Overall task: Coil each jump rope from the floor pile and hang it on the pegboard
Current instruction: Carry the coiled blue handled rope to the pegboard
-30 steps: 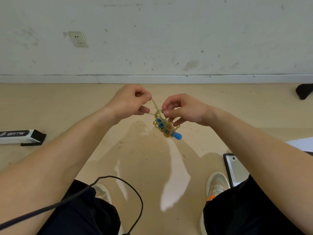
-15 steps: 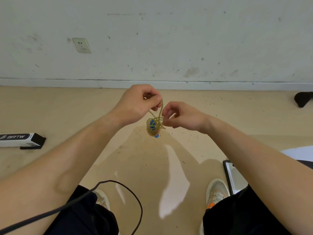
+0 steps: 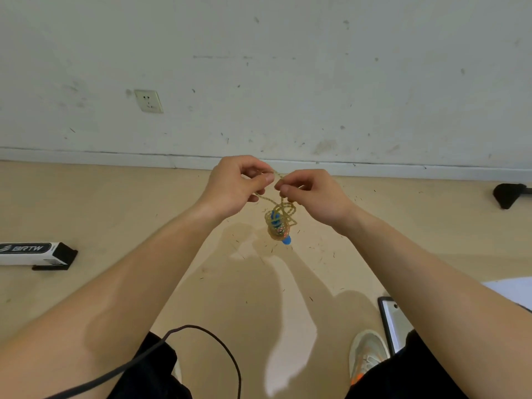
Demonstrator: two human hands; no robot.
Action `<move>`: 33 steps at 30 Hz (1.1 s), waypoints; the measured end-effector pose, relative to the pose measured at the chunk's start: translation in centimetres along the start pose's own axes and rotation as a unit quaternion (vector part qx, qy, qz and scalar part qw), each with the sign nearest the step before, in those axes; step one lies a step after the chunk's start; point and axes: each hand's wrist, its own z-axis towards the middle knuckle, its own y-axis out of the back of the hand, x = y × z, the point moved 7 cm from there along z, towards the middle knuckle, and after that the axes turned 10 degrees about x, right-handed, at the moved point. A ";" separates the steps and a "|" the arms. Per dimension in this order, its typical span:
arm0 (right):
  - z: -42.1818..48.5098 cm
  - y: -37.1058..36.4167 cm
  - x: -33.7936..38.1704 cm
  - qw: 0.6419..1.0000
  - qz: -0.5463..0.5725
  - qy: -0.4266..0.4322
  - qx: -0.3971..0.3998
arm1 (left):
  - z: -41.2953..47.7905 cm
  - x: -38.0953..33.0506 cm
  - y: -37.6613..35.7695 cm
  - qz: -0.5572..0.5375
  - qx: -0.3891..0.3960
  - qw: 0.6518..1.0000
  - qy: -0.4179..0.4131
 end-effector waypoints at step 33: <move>22.8 26.1 31.6 0.993 0.053 -0.102 0.006 | 25.3 -31.2 20.8 -0.102 0.009 0.988 0.116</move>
